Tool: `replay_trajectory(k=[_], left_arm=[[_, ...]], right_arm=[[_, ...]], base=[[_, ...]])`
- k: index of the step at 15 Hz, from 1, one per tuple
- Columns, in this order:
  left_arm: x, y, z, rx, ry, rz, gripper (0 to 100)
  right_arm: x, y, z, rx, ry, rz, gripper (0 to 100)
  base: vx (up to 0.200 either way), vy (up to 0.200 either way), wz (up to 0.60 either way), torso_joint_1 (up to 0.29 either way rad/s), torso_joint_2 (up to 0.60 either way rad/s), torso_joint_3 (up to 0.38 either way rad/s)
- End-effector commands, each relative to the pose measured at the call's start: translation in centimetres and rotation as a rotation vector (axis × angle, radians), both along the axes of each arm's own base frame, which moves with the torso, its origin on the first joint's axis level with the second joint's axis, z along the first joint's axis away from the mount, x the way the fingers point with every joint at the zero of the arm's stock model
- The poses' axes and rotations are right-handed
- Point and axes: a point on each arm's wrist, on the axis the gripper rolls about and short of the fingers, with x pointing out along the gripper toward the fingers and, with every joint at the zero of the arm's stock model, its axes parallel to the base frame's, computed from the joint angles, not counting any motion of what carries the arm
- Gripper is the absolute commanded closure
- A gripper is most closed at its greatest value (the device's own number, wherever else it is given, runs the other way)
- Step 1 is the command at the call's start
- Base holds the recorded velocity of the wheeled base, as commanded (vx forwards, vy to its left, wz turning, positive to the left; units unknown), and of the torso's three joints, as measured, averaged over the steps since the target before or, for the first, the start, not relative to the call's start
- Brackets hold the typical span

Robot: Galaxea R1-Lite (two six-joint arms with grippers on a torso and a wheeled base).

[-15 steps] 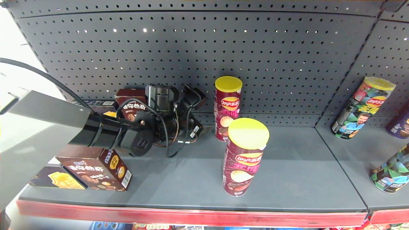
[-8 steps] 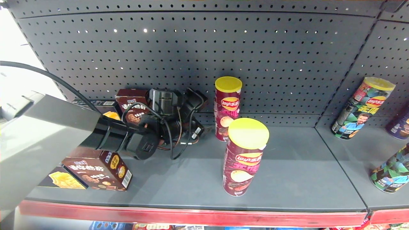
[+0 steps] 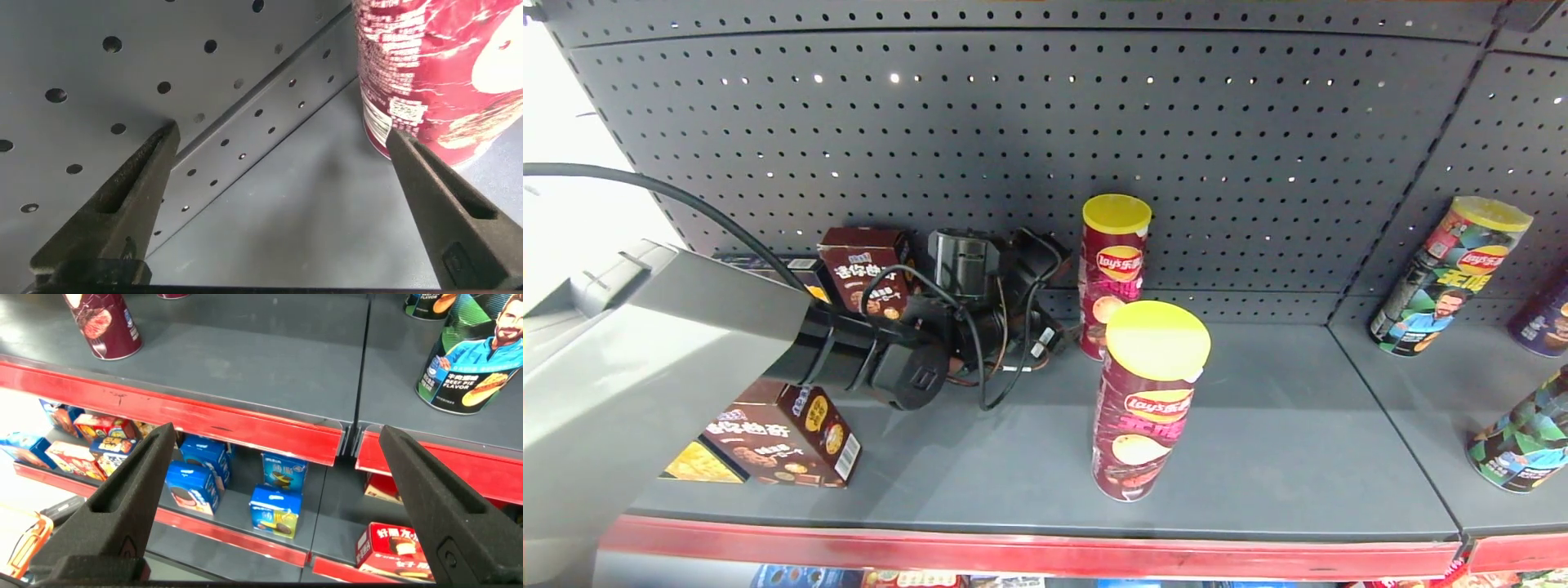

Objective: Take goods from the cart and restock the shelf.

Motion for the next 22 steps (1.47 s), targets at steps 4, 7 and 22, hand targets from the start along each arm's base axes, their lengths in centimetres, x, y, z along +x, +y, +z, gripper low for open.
replay_trajectory(k=[4, 7, 22], left_arm=[[0.0, 0.6, 0.2, -0.012, -0.015, 0.014, 0], [-1.7, 2.0, 3.8, -0.057, -0.087, 0.028, 0], [-37.3, 20.3, 6.8, -0.392, -0.330, 0.146, 0]], right_arm=[[0.0, 0.0, 0.0, 0.000, 0.000, 0.001, 0], [0.0, 0.0, 0.0, 0.000, 0.000, 0.001, 0], [0.0, 0.0, 0.0, 0.000, 0.000, 0.001, 0]], base=[[0.000, 0.000, 0.00, 0.000, 0.00, 0.000], [0.000, 0.000, 0.00, 0.000, 0.00, 0.000], [0.000, 0.000, 0.00, 0.000, 0.00, 0.000]])
